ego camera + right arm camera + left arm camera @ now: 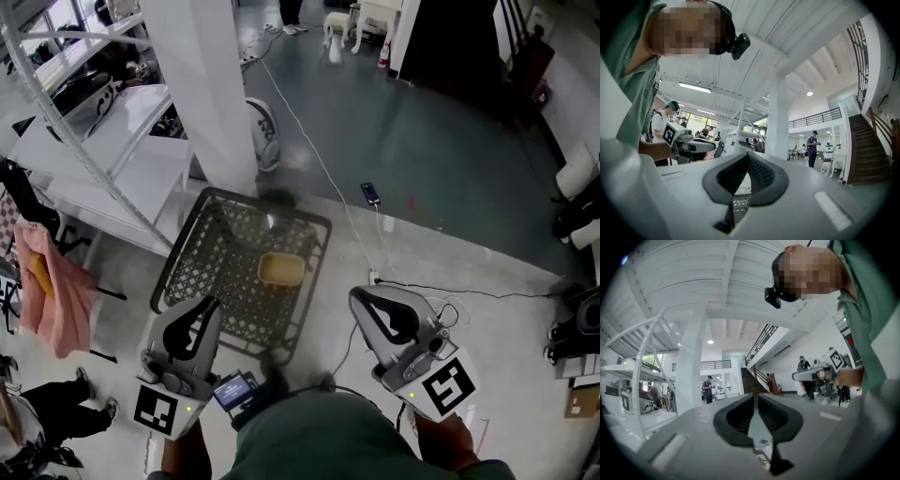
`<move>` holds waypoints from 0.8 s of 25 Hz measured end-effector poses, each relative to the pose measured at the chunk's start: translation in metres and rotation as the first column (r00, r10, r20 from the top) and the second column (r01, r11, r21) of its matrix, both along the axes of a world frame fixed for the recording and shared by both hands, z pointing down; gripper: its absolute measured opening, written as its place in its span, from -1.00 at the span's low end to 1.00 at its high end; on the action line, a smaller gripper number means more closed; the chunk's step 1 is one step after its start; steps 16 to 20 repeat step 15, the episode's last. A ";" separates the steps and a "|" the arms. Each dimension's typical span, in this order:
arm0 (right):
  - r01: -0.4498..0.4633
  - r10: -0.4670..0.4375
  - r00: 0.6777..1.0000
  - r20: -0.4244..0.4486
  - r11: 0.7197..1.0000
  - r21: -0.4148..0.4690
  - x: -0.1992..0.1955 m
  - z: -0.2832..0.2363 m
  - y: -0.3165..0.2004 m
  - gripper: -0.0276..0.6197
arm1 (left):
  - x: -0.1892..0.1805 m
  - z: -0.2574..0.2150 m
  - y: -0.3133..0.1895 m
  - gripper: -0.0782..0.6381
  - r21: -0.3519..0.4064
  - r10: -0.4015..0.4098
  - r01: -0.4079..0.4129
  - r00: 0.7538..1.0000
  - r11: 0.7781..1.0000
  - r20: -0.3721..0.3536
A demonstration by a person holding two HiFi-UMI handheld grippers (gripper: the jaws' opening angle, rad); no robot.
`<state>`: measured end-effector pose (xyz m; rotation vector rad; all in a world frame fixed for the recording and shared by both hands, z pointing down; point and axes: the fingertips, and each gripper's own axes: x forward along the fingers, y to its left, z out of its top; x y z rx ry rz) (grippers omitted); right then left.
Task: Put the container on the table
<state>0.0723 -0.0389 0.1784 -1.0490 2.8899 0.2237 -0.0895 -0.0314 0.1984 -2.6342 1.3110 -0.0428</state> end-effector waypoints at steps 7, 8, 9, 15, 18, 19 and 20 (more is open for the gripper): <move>0.010 -0.010 1.000 0.001 1.000 0.020 0.009 -0.009 0.014 -0.91 | -0.001 -0.012 0.014 -0.72 0.025 -0.010 0.010 1.000 1.000 -0.007; 0.011 -0.011 1.000 0.002 1.000 0.021 0.010 -0.009 0.015 -0.91 | 0.000 -0.013 0.015 -0.72 0.027 -0.010 0.010 1.000 1.000 -0.004; 0.011 -0.011 1.000 0.003 1.000 0.020 0.011 -0.009 0.016 -0.91 | 0.001 -0.013 0.016 -0.72 0.028 -0.011 0.011 1.000 1.000 -0.003; 0.009 -0.009 1.000 0.004 1.000 0.015 0.015 -0.006 0.020 -0.91 | 0.005 -0.012 0.019 -0.72 0.030 -0.010 0.010 1.000 1.000 -0.005; 0.009 -0.009 1.000 0.004 1.000 0.015 0.015 -0.006 0.020 -0.91 | 0.005 -0.012 0.019 -0.72 0.030 -0.010 0.010 1.000 1.000 -0.005; 0.009 -0.009 1.000 0.004 1.000 0.015 0.015 -0.006 0.020 -0.91 | 0.005 -0.012 0.019 -0.72 0.030 -0.010 0.010 1.000 1.000 -0.005; 0.009 -0.009 1.000 0.004 1.000 0.015 0.015 -0.006 0.020 -0.91 | 0.005 -0.012 0.019 -0.72 0.030 -0.010 0.010 1.000 1.000 -0.005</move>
